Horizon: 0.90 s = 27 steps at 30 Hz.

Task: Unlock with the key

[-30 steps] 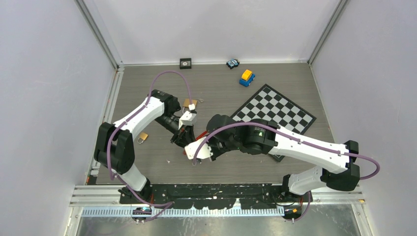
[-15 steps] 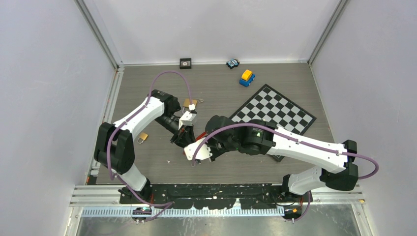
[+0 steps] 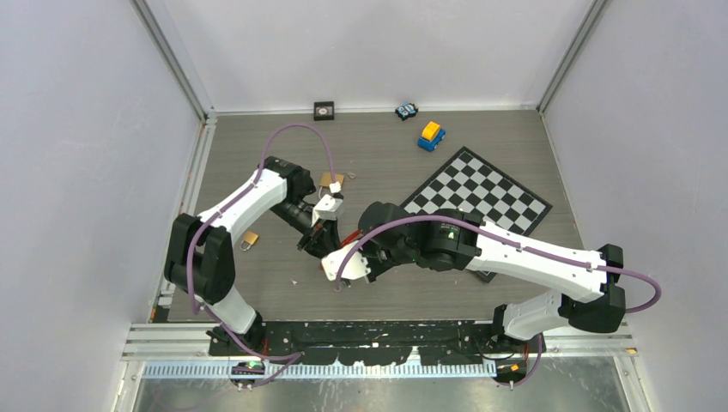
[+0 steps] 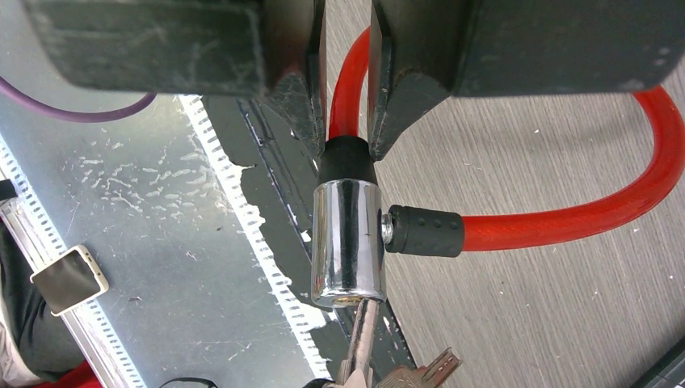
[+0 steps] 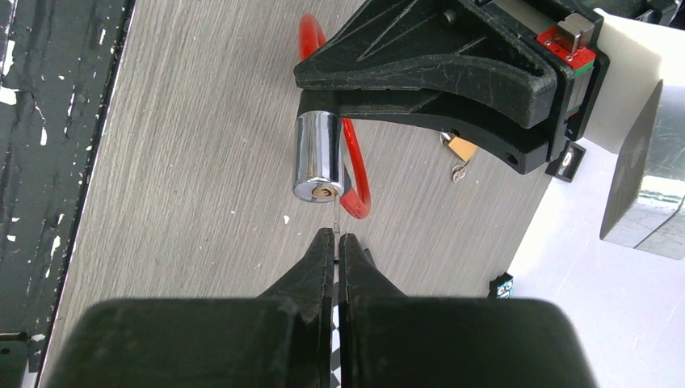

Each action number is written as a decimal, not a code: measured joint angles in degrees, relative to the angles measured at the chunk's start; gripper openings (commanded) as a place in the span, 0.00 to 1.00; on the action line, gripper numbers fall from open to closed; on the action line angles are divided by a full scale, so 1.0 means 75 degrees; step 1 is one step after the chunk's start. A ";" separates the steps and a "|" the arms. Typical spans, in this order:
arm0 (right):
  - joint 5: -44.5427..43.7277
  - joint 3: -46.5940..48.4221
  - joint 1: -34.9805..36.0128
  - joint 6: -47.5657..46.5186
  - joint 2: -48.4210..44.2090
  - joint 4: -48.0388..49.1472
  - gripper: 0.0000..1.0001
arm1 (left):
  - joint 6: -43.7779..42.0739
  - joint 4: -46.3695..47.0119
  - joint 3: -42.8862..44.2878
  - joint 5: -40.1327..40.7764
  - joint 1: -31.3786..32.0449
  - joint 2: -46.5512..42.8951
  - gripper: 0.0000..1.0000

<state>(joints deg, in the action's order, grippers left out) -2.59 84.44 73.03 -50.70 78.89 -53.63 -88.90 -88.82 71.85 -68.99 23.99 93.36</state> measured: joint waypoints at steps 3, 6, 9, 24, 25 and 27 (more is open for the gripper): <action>0.0020 -0.0023 0.0000 0.0000 -0.0003 -0.0003 0.01 | -0.0006 -0.0006 0.0000 0.0035 0.0000 0.0000 0.00; 0.0026 -0.0061 0.0000 0.0000 -0.0009 -0.0006 0.01 | -0.0009 -0.0012 0.0000 0.0058 0.0000 0.0000 0.00; 0.0020 -0.0090 0.0006 -0.0003 -0.0023 -0.0012 0.01 | -0.0009 -0.0023 0.0000 0.0061 0.0000 0.0000 0.00; 0.0169 0.0050 0.0017 0.0055 -0.0017 -0.0134 0.01 | -0.0131 -0.0032 -0.0003 0.0067 0.0000 0.0000 0.00; 0.0207 0.0079 0.0017 0.0064 -0.0017 -0.0137 0.01 | -0.0149 -0.0032 -0.0003 0.0067 0.0000 0.0000 0.00; 0.0283 0.0149 0.0023 0.0070 -0.0017 -0.0149 0.01 | -0.0178 -0.0038 -0.0003 0.0067 0.0000 0.0000 0.00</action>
<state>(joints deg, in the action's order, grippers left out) -0.47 85.56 73.21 -50.17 78.76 -54.74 -90.24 -89.10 71.83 -68.49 23.99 93.36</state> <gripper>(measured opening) 0.034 0.177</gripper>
